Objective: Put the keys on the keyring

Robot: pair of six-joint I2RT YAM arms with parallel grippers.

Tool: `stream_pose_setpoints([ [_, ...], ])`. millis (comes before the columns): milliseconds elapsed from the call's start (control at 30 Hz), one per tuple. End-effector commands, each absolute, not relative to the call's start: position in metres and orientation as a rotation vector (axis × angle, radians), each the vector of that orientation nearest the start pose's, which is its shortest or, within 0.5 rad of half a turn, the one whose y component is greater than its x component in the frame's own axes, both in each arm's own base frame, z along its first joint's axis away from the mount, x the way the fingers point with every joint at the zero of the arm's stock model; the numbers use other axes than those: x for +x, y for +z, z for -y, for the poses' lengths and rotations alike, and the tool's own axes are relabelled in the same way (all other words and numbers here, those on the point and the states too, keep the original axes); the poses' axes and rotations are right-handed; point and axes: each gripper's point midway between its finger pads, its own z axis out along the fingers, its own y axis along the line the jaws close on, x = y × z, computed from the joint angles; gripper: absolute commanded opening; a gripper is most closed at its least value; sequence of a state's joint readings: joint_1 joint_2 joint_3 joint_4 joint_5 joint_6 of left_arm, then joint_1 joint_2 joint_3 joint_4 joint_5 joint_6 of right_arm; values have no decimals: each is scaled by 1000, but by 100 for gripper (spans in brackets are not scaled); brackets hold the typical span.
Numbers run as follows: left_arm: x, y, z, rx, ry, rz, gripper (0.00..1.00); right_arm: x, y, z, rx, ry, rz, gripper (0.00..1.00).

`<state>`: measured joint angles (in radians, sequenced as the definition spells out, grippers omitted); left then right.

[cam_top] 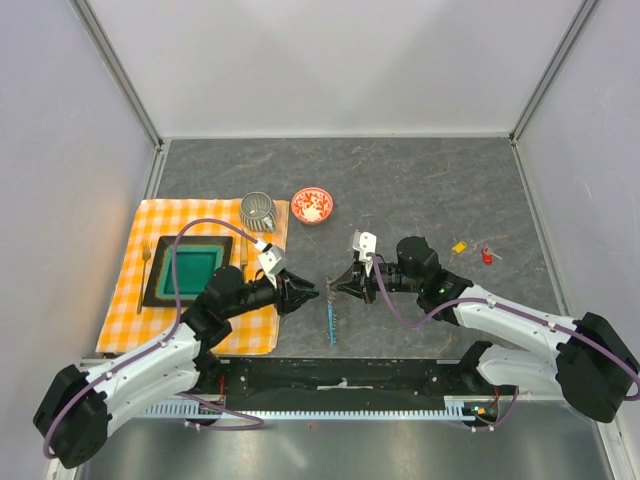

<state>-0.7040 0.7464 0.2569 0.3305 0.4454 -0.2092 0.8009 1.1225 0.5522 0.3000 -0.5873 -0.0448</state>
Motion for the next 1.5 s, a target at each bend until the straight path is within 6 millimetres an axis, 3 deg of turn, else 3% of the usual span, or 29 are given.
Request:
stream_pose_setpoints([
  [0, 178, 211, 266, 693, -1121, -1414, 35, 171, 194, -321, -1150, 1098, -1432, 0],
  [67, 179, 209, 269, 715, -1126, -1394, 35, 169, 195, -322, -1154, 1106, -1427, 0],
  [133, 178, 221, 272, 729, -1132, -1313, 35, 170, 195, -321, -1151, 1105, -1431, 0],
  [667, 147, 211, 290, 934, -1299, -1252, 34, 173, 197, -318, -1124, 1101, -1423, 0],
  [1033, 144, 213, 298, 964, -1359, -1235, 34, 170, 198, -316, -1107, 1123, -1436, 0],
  [1467, 142, 213, 295, 974, -1345, -1241, 2, 174, 194, -311, -1088, 1108, -1459, 0],
])
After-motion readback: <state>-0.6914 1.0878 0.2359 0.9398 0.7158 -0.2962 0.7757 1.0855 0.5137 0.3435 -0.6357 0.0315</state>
